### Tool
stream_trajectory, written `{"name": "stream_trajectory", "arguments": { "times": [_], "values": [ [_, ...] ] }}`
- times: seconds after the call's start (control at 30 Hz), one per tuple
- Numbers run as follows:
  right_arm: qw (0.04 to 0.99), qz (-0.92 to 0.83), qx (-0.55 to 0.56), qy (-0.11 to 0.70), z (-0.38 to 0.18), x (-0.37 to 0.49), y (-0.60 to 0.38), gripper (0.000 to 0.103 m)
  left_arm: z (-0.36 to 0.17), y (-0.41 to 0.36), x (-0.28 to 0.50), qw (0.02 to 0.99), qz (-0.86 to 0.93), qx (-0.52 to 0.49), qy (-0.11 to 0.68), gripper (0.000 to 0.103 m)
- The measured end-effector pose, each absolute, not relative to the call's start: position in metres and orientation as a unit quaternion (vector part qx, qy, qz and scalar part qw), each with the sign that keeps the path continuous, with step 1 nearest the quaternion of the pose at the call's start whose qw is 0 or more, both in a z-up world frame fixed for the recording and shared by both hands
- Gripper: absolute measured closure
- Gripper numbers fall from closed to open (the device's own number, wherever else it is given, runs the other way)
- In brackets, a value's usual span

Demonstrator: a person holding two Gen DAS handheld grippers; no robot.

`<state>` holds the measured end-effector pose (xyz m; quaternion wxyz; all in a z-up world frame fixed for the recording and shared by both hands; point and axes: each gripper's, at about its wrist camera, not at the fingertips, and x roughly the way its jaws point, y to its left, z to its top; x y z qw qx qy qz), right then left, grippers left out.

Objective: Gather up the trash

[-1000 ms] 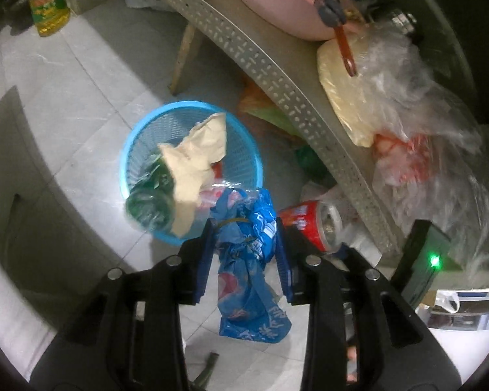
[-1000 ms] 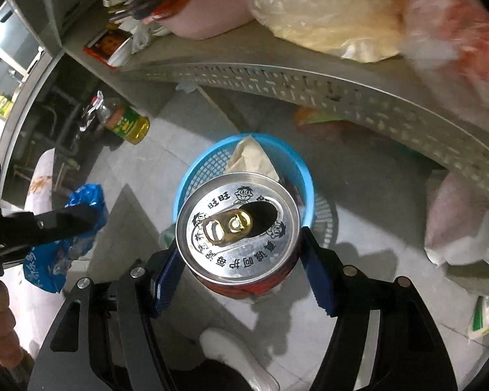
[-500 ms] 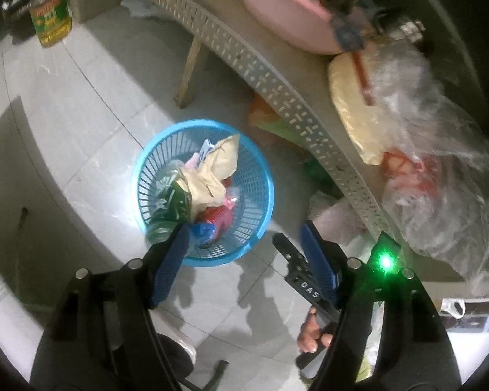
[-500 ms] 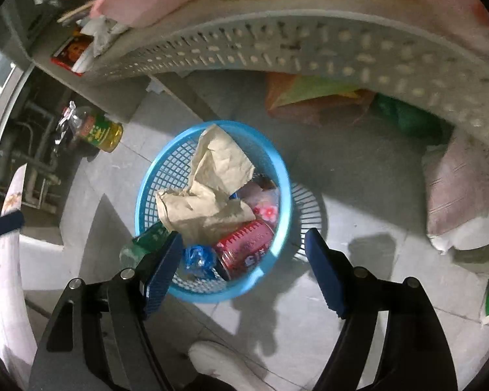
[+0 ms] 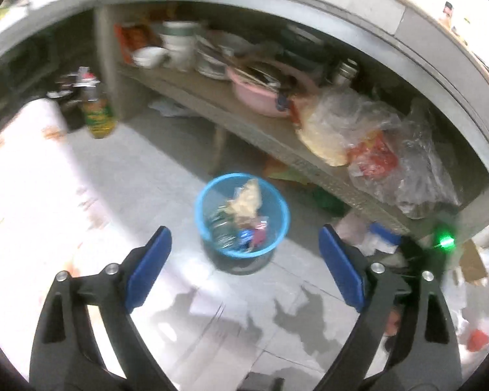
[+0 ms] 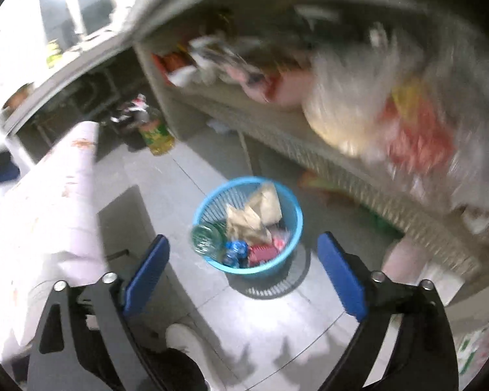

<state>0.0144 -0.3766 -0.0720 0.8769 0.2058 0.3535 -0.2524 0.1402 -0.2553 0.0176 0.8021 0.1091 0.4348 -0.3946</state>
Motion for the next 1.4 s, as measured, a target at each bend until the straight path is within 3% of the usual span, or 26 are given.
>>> {"name": "stream_trajectory", "arguments": {
  "times": [0.37,0.6,0.8,1.4],
  "values": [
    [0.918,-0.217,0.099,0.317,-0.006,-0.025,-0.256,0.006,0.009,-0.142,0.050,0.868,-0.272,0.060,0.412,0.013],
    [0.920,-0.248,0.080,0.292,0.021,-0.039,-0.221,0.006,0.027,-0.129,0.003,0.928,-0.162,0.127,0.310,0.010],
    [0.896,-0.277,0.095,0.332,0.011,-0.043,-0.213,0.006,0.018,-0.124,0.004,0.907,-0.148,0.125,0.374,0.010],
    [0.867,-0.302,0.098,0.383,-0.008,-0.029,-0.227,0.006,-0.003,-0.111,0.015,0.894,-0.096,0.107,0.424,0.010]
  ]
}}
